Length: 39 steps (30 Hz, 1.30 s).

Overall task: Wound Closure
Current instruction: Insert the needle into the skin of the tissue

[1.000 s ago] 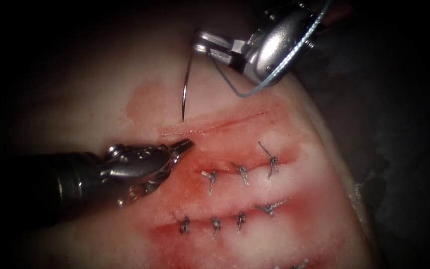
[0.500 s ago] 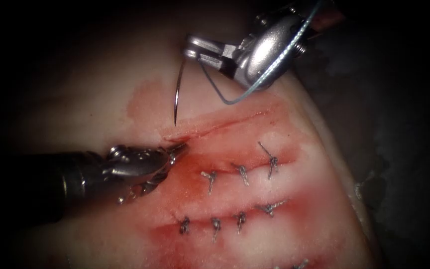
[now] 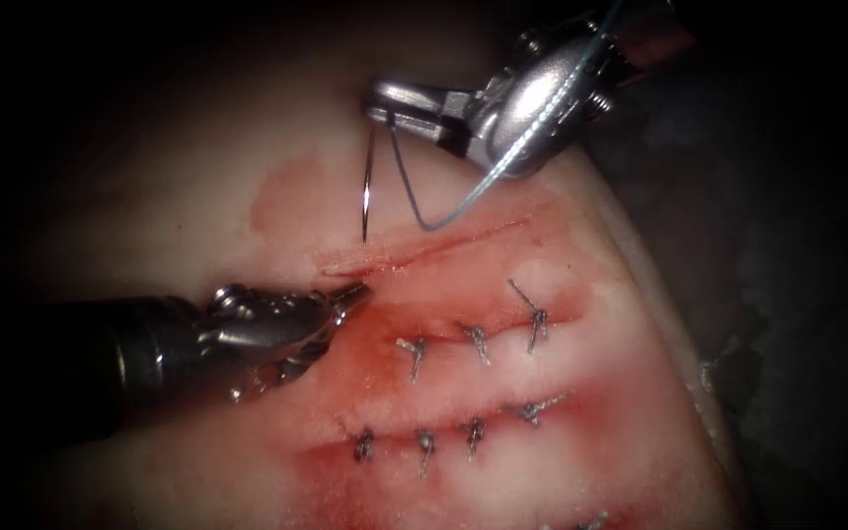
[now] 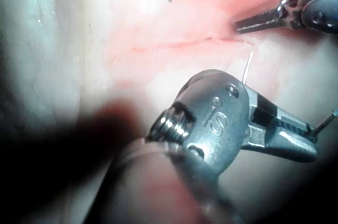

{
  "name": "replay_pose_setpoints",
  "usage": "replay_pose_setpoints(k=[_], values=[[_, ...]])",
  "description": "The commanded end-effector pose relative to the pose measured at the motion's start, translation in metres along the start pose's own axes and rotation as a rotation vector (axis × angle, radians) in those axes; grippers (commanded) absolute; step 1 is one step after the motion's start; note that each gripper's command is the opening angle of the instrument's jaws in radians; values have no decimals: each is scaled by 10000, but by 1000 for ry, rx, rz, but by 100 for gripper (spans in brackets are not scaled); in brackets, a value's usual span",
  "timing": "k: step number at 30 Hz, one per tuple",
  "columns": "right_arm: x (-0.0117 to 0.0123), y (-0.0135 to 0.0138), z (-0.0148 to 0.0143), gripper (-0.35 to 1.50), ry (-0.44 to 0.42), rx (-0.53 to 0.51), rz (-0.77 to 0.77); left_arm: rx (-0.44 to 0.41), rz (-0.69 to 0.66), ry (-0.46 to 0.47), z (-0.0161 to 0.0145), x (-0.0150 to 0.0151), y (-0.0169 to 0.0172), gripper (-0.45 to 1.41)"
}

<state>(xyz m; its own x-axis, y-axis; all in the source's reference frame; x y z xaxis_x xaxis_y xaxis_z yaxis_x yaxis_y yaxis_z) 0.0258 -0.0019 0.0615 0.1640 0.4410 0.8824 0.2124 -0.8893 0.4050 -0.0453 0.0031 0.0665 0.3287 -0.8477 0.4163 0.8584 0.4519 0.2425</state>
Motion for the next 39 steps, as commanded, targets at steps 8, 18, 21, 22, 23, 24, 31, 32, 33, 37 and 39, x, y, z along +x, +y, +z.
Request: replay_pose_setpoints(k=[8, 18, 21, 22, 23, 24, 31, 32, 33, 37, 39], values=[[4, 3, 13, -35, 19, -30, -67, 1, 2, -5, 8, -3, 1, -45], [2, 7, 31, -35, 14, -42, -155, 2, 9, 4, 14, 7, -2, -45], [4, 8, 32, -35, 6, -86, -176, 3, 8, 5, 12, 5, -2, -45], [5, 8, 32, -35, 3, -88, -176, 3, 8, 6, 12, 5, -2, -45], [5, 8, 31, -35, -8, -96, -185, 3, 8, 6, 12, 5, -2, -45], [6, 7, 30, -35, -17, -101, -188, 3, 8, 6, 12, 5, -2, -45], [7, 8, 29, -35, -38, -152, -219, 3, 8, 6, 12, 5, -2, -45], [7, 8, 29, -35, -39, -152, -219, 3, 14, 6, 12, 5, -2, -45], [7, 9, 29, -35, -40, -153, -220, 3, 14, 6, 12, 5, -2, -45], [8, 13, 29, -35, -42, -154, -229, 3, 14, 6, 12, 5, -2, -45], [9, 14, 29, -35, -43, -154, -230, 3, 14, 6, 11, 5, -2, -45]])
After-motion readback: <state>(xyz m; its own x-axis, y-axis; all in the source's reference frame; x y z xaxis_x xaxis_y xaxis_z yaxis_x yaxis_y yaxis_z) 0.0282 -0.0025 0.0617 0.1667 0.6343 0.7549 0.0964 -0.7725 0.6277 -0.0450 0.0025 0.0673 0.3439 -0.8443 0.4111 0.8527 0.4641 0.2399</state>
